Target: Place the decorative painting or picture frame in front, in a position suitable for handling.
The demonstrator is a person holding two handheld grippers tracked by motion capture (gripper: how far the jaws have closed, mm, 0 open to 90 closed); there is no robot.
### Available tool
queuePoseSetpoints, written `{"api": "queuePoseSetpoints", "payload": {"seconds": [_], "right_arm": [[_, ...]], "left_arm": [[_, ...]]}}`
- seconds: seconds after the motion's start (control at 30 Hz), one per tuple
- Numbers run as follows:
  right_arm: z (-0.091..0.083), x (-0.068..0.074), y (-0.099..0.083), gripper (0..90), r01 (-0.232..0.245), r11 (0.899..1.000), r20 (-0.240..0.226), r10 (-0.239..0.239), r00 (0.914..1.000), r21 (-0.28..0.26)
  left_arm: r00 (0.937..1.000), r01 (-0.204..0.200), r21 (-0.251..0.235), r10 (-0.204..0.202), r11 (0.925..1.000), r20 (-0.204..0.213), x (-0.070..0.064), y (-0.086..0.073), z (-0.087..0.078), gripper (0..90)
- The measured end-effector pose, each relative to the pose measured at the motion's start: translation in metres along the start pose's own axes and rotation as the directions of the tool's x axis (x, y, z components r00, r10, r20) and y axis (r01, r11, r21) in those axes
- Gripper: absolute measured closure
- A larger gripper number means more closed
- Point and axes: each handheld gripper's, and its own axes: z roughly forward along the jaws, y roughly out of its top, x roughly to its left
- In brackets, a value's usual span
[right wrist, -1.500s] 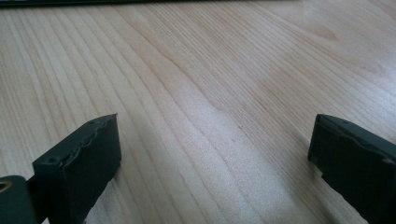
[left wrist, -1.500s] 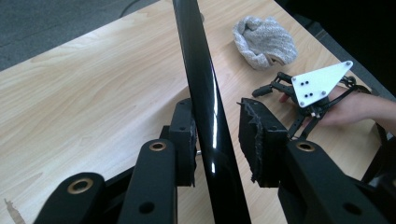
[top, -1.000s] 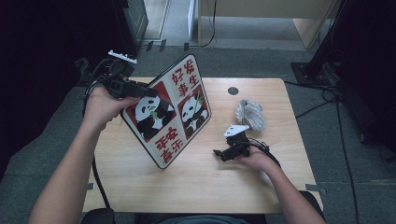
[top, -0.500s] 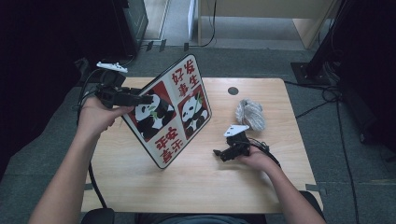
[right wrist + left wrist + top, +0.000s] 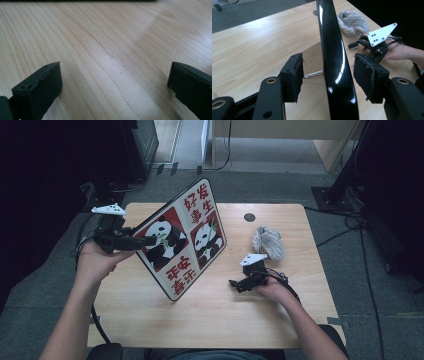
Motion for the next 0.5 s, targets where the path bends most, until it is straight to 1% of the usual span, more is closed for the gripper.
{"api": "queuePoseSetpoints", "payload": {"seconds": [0.03,0.17,0.2,0.23,0.27,0.3,0.33,0.37,0.4,0.5], "right_arm": [[0.000,0.000,0.000,0.0,-0.004,1.000,0.004,0.004,1.0000,0.000],[-0.001,0.000,0.000,0.0,-0.006,1.000,0.005,0.006,1.0000,0.001],[-0.001,0.001,-0.001,0.0,-0.008,1.000,0.006,0.008,1.0000,0.001],[-0.001,0.001,-0.001,0.0,-0.007,1.000,0.008,0.007,0.9999,0.001],[-0.001,0.001,-0.001,0.0,-0.009,1.000,0.009,0.009,0.9999,0.001],[-0.001,0.001,-0.001,0.0,-0.009,1.000,0.009,0.009,0.9999,0.001],[-0.001,0.001,-0.001,0.0,-0.011,1.000,0.009,0.011,0.9999,0.001],[-0.001,0.001,-0.001,0.0,-0.011,1.000,0.010,0.011,0.9999,0.001],[-0.001,0.001,-0.001,0.0,-0.010,1.000,0.010,0.010,0.9999,0.001],[-0.001,0.001,-0.001,0.0,-0.010,1.000,0.009,0.010,0.9999,0.002]], "left_arm": [[1.0000,0.000,-0.001,0.000,1.0000,0.002,-0.001,-0.002,0.001,40.9],[0.9997,-0.014,0.015,0.014,0.9998,-0.020,-0.005,-0.013,0.003,39.6],[0.9997,-0.019,0.016,0.019,0.9997,-0.015,-0.006,-0.016,0.003,40.2],[0.9997,-0.019,0.016,0.019,0.9997,-0.015,-0.006,-0.016,0.003,40.3],[0.9999,-0.011,0.001,0.011,0.9999,-0.009,-0.008,-0.023,0.003,40.3],[0.9999,-0.011,0.001,0.011,0.9999,-0.009,-0.008,-0.023,0.003,40.3],[1.0000,-0.007,-0.011,0.007,0.9999,-0.002,-0.009,-0.030,0.003,40.3],[1.0000,-0.007,-0.011,0.007,0.9999,-0.002,-0.009,-0.030,0.003,40.2],[1.0000,0.000,-0.018,0.000,0.9998,0.001,-0.010,-0.037,0.005,40.0],[0.9999,0.012,-0.036,-0.011,0.9993,0.008,-0.010,-0.048,0.008,39.5]]}}
